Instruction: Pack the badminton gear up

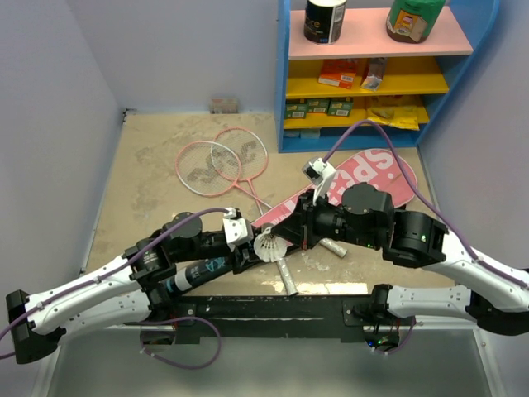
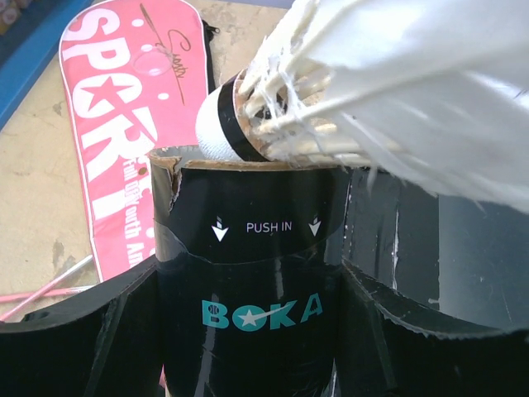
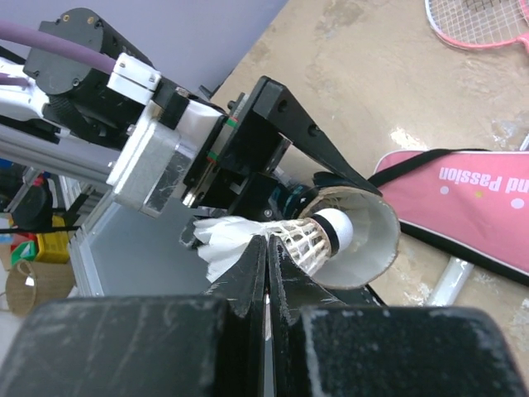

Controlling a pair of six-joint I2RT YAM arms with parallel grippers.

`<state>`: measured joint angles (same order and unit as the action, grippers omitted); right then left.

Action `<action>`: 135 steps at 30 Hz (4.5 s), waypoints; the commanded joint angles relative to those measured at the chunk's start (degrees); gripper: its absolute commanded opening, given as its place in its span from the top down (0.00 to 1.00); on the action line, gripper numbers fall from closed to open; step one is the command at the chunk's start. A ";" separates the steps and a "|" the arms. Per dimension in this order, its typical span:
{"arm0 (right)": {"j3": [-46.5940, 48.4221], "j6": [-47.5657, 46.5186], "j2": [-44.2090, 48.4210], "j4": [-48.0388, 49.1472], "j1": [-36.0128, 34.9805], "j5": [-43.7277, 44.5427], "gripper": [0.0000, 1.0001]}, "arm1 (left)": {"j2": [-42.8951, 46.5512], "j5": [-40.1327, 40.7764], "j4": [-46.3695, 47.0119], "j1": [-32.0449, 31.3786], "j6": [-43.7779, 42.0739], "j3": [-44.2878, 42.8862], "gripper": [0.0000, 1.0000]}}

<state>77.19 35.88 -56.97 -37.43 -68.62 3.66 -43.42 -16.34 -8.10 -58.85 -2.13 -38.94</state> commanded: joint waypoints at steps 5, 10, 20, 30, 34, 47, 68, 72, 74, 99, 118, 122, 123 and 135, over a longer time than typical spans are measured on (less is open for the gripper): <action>-0.37 1.04 3.88 -4.57 -0.46 4.07 1.00 | 2.46 -2.55 5.81 0.23 0.11 -0.44 1.00; -0.63 1.74 5.46 -6.16 -0.46 3.46 1.00 | 4.04 -3.79 6.08 0.23 -0.42 -0.35 1.00; -1.16 0.86 2.32 -2.48 -0.37 1.17 1.00 | 4.13 -9.85 7.13 0.23 -0.24 -0.26 1.00; -2.74 0.68 -3.14 3.32 -0.37 -3.12 1.00 | 4.75 -9.59 7.22 0.23 -0.07 -0.26 1.00; -7.56 1.56 -4.11 6.31 -0.37 -5.24 1.00 | 5.36 -8.80 7.13 0.23 0.11 -0.17 1.00; -16.72 5.08 -10.00 16.87 -0.37 -8.50 0.98 | 4.83 -7.04 7.13 0.84 0.46 -0.26 1.00; -2.66 6.57 1.17 -14.41 0.06 23.01 0.39 | 2.20 -5.46 6.96 0.93 0.99 -0.61 1.00; -1.77 6.49 -3.84 -17.33 7.31 27.37 0.38 | 1.14 -5.11 5.64 0.93 0.90 -1.31 1.00; -4.39 2.63 -5.60 -13.56 13.83 24.83 0.42 | 1.06 -4.32 5.55 0.93 0.99 -1.23 1.00; -14.26 -10.48 -34.08 17.39 66.33 10.67 0.44 | 0.97 -6.33 4.84 0.84 1.69 -1.58 1.00; -14.87 -10.39 -43.13 20.12 66.42 7.33 0.60 | 0.26 -7.13 4.94 1.02 1.78 -1.67 1.00; -15.14 -10.48 -43.49 19.41 66.42 6.97 0.87 | 0.53 -7.04 4.93 1.02 1.69 -1.58 1.00; -15.31 -10.48 -43.40 19.33 66.42 6.89 0.95 | 0.70 -7.04 5.02 1.02 1.69 -1.58 1.00; -15.31 -14.60 -28.84 15.64 66.25 0.66 1.00 | -0.09 -6.25 5.28 1.02 2.65 -1.32 1.00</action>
<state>61.67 24.38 -95.26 -21.04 -2.22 9.26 -43.27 -22.31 -6.48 -57.89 -1.50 -38.26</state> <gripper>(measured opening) 0.010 0.704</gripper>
